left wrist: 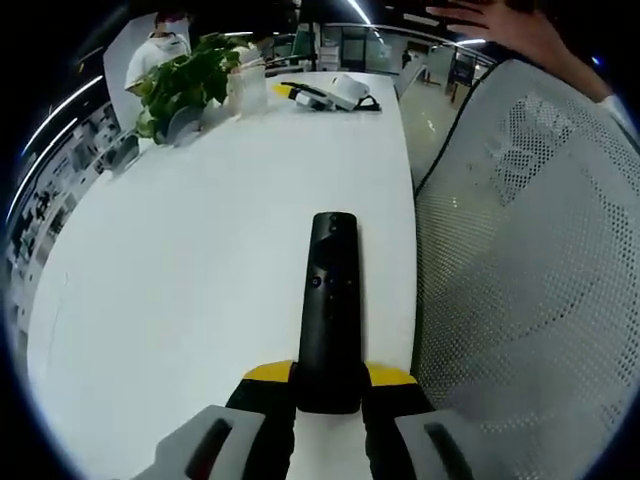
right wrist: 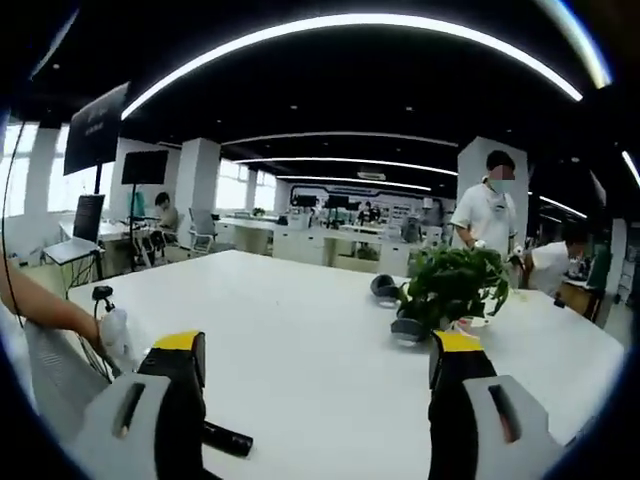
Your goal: Press the specified remote control buttons in sequence, fully releasing each button before pressing the next.
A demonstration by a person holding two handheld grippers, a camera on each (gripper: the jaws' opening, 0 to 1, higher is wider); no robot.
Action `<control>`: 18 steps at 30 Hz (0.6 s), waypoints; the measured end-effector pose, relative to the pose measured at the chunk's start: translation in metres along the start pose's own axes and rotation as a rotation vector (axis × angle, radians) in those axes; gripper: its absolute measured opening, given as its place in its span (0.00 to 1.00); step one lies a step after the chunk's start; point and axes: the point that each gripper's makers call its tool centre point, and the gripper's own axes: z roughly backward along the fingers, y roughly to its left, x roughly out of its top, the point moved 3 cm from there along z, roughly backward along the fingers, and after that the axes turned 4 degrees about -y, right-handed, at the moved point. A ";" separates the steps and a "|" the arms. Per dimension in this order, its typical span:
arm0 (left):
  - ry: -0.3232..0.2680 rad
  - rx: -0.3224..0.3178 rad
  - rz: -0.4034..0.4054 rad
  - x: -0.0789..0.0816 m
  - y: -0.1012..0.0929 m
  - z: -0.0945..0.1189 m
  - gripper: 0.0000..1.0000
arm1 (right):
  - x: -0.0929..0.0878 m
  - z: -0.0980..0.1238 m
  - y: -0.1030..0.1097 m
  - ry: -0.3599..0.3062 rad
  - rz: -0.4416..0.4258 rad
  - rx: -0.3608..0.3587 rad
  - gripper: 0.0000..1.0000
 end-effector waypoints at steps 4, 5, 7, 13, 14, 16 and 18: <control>0.003 0.004 0.003 0.000 0.000 0.000 0.25 | -0.010 -0.001 -0.005 0.005 0.023 -0.021 0.99; 0.008 0.004 0.003 0.001 0.000 0.000 0.25 | -0.011 -0.001 -0.007 0.006 0.032 -0.028 0.99; 0.014 0.006 0.003 0.001 0.000 -0.001 0.25 | -0.013 -0.004 -0.011 0.008 0.049 -0.042 0.98; 0.005 0.002 0.009 0.000 0.000 0.000 0.25 | -0.009 -0.007 -0.026 -0.007 0.023 -0.078 0.96; 0.005 0.002 0.009 0.000 0.000 0.000 0.25 | -0.009 -0.008 -0.029 -0.006 0.018 -0.076 0.95; 0.004 0.002 0.009 0.000 0.000 0.000 0.25 | -0.010 -0.008 -0.032 -0.007 0.001 -0.073 0.95; 0.005 0.002 0.011 0.000 0.000 0.000 0.25 | -0.010 -0.007 -0.034 -0.014 -0.015 -0.075 0.95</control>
